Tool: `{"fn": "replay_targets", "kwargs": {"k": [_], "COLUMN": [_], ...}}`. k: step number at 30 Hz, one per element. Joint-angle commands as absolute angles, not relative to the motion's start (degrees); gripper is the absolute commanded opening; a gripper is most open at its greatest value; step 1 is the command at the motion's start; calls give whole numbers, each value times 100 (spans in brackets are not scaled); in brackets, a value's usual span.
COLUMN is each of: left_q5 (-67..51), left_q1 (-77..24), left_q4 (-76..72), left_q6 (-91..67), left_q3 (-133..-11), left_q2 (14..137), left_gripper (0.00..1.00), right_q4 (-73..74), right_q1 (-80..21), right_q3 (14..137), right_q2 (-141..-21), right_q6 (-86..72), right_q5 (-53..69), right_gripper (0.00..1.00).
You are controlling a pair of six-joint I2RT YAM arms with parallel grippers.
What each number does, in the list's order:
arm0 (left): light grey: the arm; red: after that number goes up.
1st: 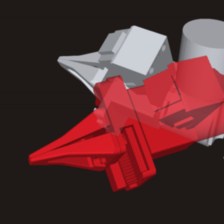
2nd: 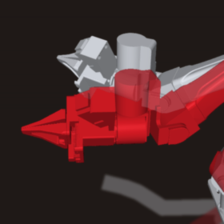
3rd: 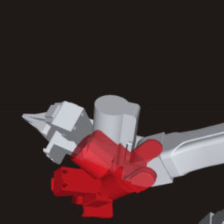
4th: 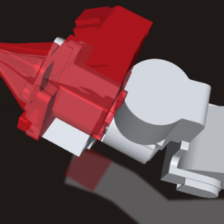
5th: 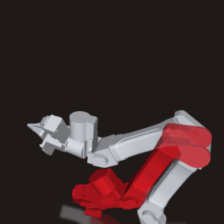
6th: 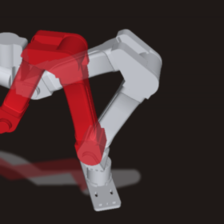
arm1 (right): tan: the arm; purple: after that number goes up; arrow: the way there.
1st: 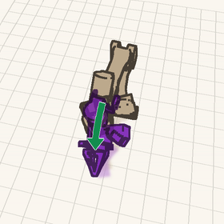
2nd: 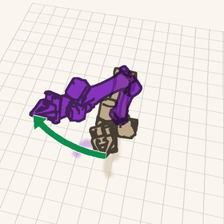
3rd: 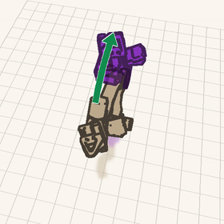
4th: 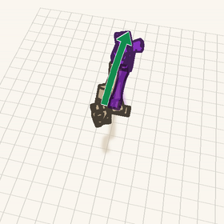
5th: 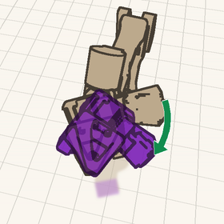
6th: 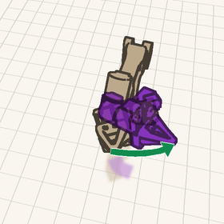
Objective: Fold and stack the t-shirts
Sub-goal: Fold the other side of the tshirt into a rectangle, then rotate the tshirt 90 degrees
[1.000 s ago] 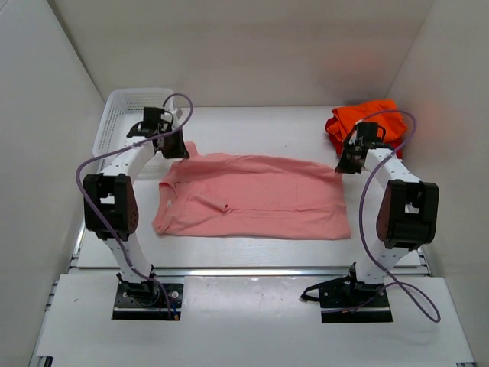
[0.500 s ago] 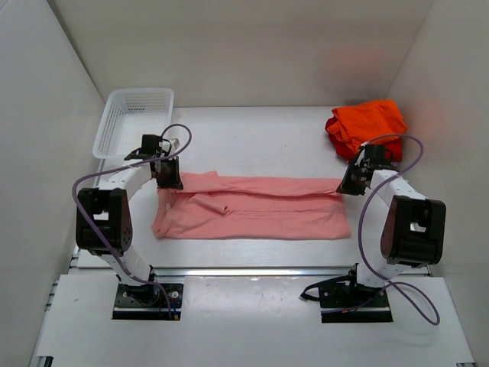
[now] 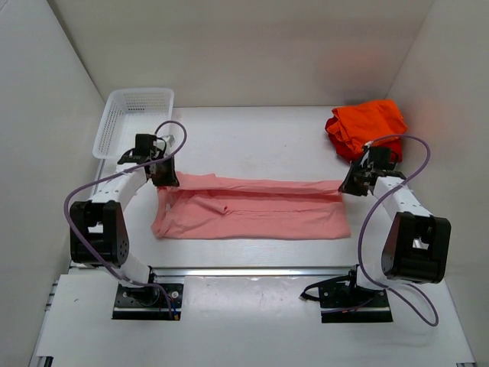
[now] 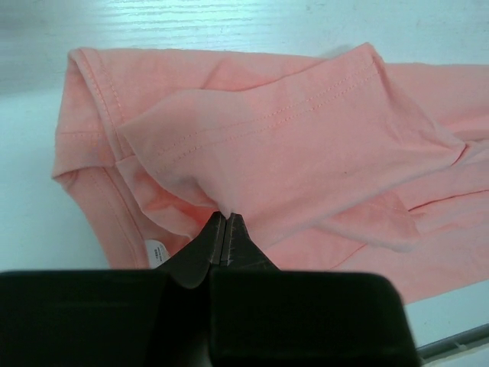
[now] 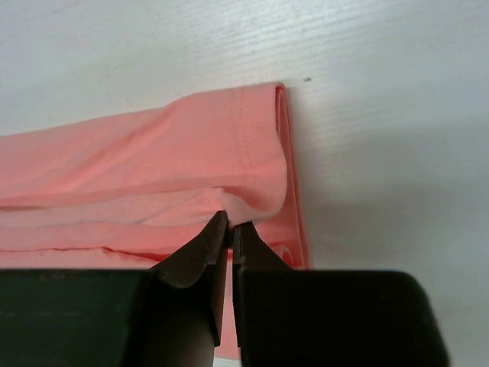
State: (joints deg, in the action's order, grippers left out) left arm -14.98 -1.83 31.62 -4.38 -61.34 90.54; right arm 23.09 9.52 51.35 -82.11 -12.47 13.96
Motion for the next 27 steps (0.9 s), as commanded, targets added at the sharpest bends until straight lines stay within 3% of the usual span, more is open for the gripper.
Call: {"fn": "replay_targets", "kwargs": {"k": [1,6,7,8,9,11,17,18,21,23,27], "left_q5": [-1310,-1249,-1265,-1309,-1318,-1275,-1327,-1353,-1301,-1213,-1256], "left_q1": [-298,-247,-255,-246,-220,-289,-500,-544,-860,-1027,-1309], "left_q4": [3278,3305,3296,3278,3252,3121,3024,2997,2700,2489,2233], "left_q6": [-422,-501,-518,-536,-632,-694,-1072,-1194,-1537,-1809,-2092], "left_q3": [-5846,-5388,-5275,-5204,-5134,-5045,-5089,-5045,-4800,-4650,-4570], "left_q2": [8500,8209,8165,8113,8025,7867,7445,7436,7409,7610,8278], "left_gripper": [0,0,7,31,46,45,45,44,31,26,25], "right_q4": [2329,2820,2934,3031,3119,3173,2831,2665,2558,2593,2716], "right_q1": [950,1010,1002,1019,1002,862,694,642,458,361,281], "right_q3": [4923,4808,4825,4851,4895,4965,5361,5414,5721,5914,6091], "right_q2": [-8025,-7954,-7937,-7876,-7797,-7639,-7391,-7496,-8058,-8663,-9402], "right_q6": [-1265,-1301,-1309,-1336,-1345,-1388,-1143,-1073,-1002,-958,-1063], "right_q5": [1301,1134,1082,1046,898,730,887,1062,1134,1186,1301], "right_gripper": [0,0,7,20,26,42,36,22,0,0,0]}}
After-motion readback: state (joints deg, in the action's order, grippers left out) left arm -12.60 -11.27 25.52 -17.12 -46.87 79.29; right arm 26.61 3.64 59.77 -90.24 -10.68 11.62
